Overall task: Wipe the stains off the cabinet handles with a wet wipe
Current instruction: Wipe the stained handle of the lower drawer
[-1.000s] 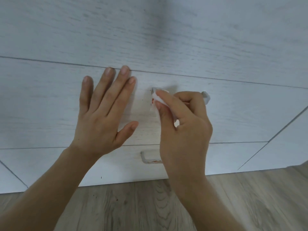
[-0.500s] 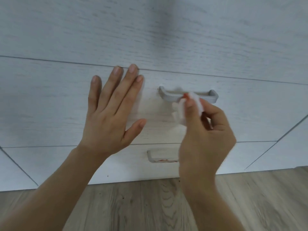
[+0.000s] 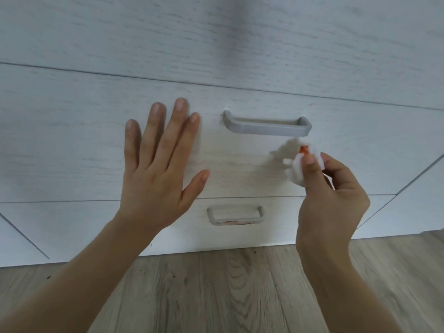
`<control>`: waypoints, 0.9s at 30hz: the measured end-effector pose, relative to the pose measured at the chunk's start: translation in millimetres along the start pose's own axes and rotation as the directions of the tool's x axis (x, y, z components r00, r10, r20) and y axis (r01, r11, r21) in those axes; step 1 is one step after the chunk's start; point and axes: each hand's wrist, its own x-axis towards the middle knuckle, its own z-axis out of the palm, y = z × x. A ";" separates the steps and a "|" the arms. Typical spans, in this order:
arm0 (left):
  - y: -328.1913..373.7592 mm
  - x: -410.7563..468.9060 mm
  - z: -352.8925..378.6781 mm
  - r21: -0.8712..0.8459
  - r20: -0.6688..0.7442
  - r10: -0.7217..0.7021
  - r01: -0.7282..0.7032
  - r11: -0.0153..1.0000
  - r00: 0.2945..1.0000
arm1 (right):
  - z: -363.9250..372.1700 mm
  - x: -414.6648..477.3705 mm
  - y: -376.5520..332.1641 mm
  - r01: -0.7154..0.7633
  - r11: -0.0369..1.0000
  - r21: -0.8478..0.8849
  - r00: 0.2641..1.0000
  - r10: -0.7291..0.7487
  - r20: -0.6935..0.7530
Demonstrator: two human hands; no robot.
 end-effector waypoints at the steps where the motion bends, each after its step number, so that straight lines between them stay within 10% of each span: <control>1: 1.7 -5.5 0.5 0.009 0.025 -0.008 0.007 1.000 1.000 | -4.3 -1.4 3.8 -0.012 1.000 -0.022 1.000 0.012 0.025; 13: 15.8 -99.1 20.6 0.027 0.299 0.146 -0.162 0.986 0.943 | -63.2 -26.7 70.6 -0.042 0.908 -0.418 0.964 0.146 0.220; 27: 33.7 -114.2 49.2 0.063 0.273 0.124 -0.146 0.987 0.954 | -44.4 -38.9 105.5 0.080 0.940 -0.331 0.984 -0.022 0.176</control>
